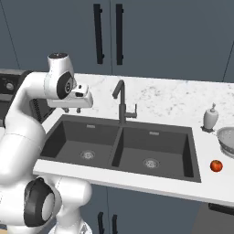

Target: Put the colander in the sink, put the apple in the colander, and turn on the sink faucet and pour water over the colander.

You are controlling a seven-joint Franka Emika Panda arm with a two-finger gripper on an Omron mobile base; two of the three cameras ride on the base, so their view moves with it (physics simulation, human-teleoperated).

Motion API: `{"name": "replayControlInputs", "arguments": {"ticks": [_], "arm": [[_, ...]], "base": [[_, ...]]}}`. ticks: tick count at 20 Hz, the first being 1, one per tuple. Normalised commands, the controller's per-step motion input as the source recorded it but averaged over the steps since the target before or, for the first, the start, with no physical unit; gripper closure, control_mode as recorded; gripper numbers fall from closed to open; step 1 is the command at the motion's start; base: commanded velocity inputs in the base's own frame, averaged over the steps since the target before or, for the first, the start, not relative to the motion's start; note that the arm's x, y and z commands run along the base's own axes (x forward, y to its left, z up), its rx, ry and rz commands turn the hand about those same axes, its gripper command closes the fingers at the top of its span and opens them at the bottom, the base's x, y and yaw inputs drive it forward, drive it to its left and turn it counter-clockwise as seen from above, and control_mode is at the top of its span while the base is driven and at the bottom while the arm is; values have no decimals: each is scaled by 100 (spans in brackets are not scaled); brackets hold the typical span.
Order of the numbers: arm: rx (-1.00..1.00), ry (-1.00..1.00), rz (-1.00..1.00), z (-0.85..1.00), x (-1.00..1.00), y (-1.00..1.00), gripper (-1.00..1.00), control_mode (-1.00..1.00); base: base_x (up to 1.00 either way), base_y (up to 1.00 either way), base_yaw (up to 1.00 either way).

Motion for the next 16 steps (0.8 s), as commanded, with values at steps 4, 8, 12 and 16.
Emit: {"name": "replayControlInputs", "arguments": {"ticks": [4,8,12,16], "arm": [[0,0,-1,-2,-36,-12,-100,-100],[0,0,-4,-3,-69,-63,-100,-100],[0,3,-4,-5,-40,-91,-100,-100],[0,4,-5,-11,-14,-98,-100,-100]], "base": [[0,0,0],[0,0,0],[0,0,0],[0,0,0]]}}
